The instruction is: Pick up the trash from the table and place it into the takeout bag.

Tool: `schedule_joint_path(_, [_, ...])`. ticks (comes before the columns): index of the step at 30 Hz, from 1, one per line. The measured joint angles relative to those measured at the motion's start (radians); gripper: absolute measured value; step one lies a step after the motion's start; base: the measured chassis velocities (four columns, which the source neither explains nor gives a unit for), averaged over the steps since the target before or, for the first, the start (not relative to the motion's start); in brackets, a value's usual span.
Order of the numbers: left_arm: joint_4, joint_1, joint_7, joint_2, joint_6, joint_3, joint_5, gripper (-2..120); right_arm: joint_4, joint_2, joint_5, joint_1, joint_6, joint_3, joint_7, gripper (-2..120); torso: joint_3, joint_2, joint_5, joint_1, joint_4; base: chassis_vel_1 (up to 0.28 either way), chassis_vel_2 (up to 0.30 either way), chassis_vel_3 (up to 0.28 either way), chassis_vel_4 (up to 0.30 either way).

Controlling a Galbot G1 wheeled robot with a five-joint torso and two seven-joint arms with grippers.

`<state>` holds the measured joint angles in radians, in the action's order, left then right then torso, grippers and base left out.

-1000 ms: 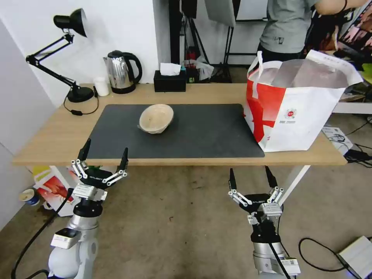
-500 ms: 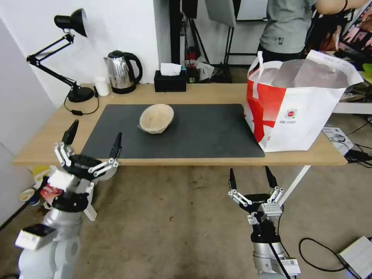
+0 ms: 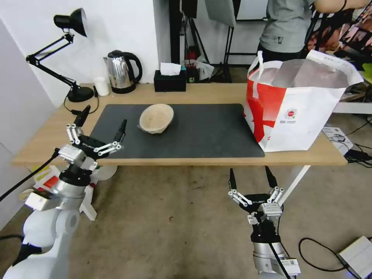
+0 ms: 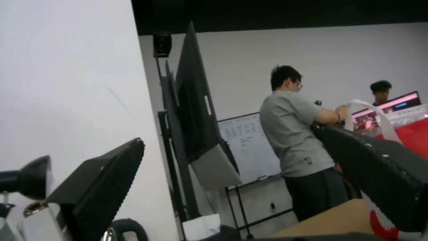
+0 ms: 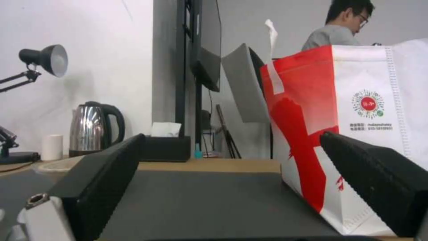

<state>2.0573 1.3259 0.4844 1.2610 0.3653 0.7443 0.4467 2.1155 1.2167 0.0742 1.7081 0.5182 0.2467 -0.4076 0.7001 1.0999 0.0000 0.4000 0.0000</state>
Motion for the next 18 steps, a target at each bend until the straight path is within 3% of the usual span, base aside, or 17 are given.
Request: schedule_joint_path(18, [-0.179,-0.176,0.001,-0.048,-0.037,-0.141,0.094,100,0.0,0.0,0.0,0.0,0.0,0.0,0.0,100,0.0,0.0,0.0001,0.0,-0.0001,0.0,0.0,0.0,0.0])
